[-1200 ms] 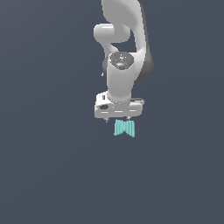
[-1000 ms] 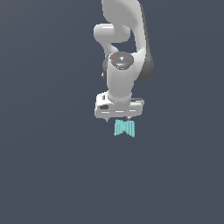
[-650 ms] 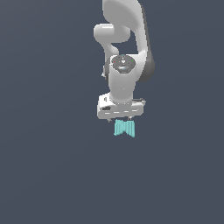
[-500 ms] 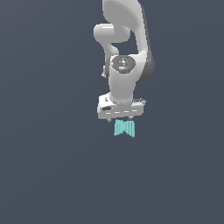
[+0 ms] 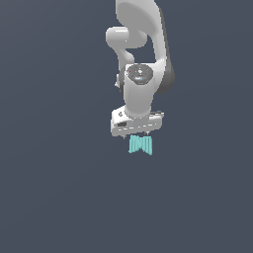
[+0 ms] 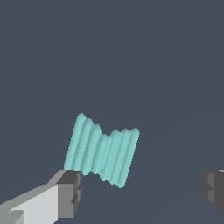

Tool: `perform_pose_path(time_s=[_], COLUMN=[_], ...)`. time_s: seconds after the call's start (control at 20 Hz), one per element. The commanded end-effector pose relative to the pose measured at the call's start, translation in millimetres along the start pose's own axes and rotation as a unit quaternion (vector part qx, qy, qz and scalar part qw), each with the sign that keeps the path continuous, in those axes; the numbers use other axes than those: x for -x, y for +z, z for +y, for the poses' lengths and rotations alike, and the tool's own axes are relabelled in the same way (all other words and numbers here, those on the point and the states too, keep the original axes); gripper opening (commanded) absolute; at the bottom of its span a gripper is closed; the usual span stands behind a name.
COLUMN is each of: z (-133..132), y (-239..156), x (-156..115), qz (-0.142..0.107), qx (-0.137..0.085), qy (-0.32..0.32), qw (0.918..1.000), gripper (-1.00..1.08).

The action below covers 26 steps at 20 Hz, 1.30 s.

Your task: Pick up the object and move it to a goal position.

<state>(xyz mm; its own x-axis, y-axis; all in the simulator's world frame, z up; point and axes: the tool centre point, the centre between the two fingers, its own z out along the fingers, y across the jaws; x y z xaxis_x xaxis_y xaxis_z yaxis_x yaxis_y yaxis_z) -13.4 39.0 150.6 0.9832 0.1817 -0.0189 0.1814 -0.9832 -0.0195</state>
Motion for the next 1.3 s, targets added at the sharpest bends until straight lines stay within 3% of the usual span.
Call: perform_pose_path(time_s=[0.0, 0.3, 0.6, 0.9, 1.25], z=[-1, -3, -8, -13, -20], y=[3, 13, 26, 38, 52], x=[1, 3, 6, 10, 14], qz=[0.000, -0.001, -0.002, -0.003, -0.003], qx=[0.001, 0.005, 0.009, 0.011, 0.013], qy=[-0.019, -0.087, -0.176, -0.267, -0.370], qw=[0.9998, 0.9962, 0.9843, 0.9636, 0.9289], gripper=[1.00, 1.00, 1.00, 1.00, 1.00])
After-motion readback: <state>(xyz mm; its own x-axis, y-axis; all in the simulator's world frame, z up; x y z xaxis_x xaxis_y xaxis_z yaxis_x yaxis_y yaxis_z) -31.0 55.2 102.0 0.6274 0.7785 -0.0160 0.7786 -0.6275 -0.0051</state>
